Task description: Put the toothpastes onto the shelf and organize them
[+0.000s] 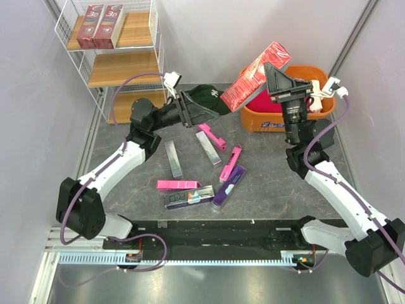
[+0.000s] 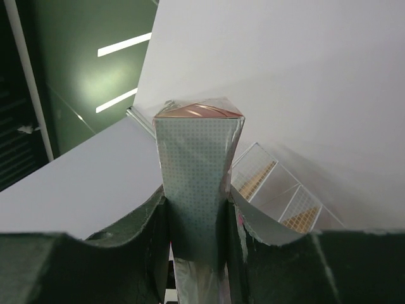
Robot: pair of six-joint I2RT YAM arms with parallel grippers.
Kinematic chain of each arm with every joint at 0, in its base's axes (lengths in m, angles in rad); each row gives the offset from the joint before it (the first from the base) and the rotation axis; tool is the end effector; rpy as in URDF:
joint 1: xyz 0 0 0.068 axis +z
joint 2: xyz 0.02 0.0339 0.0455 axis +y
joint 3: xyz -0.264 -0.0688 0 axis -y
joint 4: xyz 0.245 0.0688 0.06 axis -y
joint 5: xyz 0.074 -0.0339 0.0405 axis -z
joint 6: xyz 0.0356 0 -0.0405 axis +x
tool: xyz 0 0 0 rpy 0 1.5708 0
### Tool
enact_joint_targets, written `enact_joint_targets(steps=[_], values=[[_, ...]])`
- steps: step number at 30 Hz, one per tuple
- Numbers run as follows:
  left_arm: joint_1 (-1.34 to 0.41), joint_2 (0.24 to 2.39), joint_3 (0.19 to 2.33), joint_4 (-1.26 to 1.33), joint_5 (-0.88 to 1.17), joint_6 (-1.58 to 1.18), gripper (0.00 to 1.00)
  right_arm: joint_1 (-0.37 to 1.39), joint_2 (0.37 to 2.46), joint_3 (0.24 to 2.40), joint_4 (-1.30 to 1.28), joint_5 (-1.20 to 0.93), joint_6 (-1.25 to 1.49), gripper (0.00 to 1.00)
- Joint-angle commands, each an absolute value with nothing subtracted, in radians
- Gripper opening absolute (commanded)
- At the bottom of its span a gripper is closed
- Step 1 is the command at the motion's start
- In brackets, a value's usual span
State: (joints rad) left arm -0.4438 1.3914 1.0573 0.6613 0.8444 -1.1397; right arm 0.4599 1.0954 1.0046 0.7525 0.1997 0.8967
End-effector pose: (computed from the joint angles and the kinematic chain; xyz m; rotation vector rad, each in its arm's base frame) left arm 0.2744 -0.1599 0.3810 0.3416 1.5872 -1.8001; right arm 0.2133 0.0978 0.4527 0.4019 0.8986 1.1630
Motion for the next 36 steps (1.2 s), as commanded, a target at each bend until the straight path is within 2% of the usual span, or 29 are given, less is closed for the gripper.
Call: enact_joint_targets(steps=[1, 5, 11, 14, 17, 20, 21, 23, 24, 26, 28, 31, 36], values=[[-0.491, 1.433, 1.141, 0.756, 0.845, -1.144, 0.97, 0.457, 1.089, 1.02, 0.874, 0.155, 0.979, 0.41], [-0.517, 1.494, 1.186, 0.848, 0.844, -1.196, 0.95, 0.457, 1.088, 1.02, 0.868, 0.144, 0.992, 0.41], [-0.548, 1.542, 1.258, 0.856, 0.838, -1.198, 0.9, 0.457, 1.083, 1.016, 0.854, 0.141, 1.003, 0.41], [-0.552, 1.557, 1.281, 0.862, 0.836, -1.206, 0.86, 0.457, 1.083, 1.014, 0.853, 0.14, 1.005, 0.41], [-0.564, 1.568, 1.305, 0.868, 0.844, -1.207, 0.78, 0.457, 1.085, 1.014, 0.85, 0.14, 1.012, 0.41], [-0.571, 1.577, 1.315, 0.87, 0.844, -1.21, 0.66, 0.457, 1.089, 1.015, 0.85, 0.137, 1.015, 0.41], [-0.571, 1.577, 1.313, 0.873, 0.845, -1.212, 0.56, 0.457, 1.091, 1.014, 0.848, 0.14, 1.019, 0.41], [-0.571, 1.574, 1.309, 0.877, 0.845, -1.216, 0.43, 0.457, 1.092, 1.014, 0.847, 0.138, 1.02, 0.42], [-0.571, 1.571, 1.302, 0.882, 0.844, -1.218, 0.29, 0.457, 1.091, 1.014, 0.845, 0.14, 1.022, 0.43], [-0.571, 1.56, 1.29, 0.885, 0.839, -1.215, 0.21, 0.459, 1.091, 1.012, 0.835, 0.15, 1.025, 0.52], [-0.569, 1.545, 1.282, 0.885, 0.833, -1.212, 0.2, 0.457, 1.089, 1.011, 0.818, 0.159, 1.026, 0.64], [-0.563, 1.523, 1.266, 0.879, 0.821, -1.204, 0.2, 0.459, 1.088, 1.009, 0.79, 0.178, 1.026, 0.74], [-0.526, 1.476, 1.233, 0.844, 0.801, -1.184, 0.18, 0.457, 1.081, 1.006, 0.765, 0.186, 1.019, 0.84]])
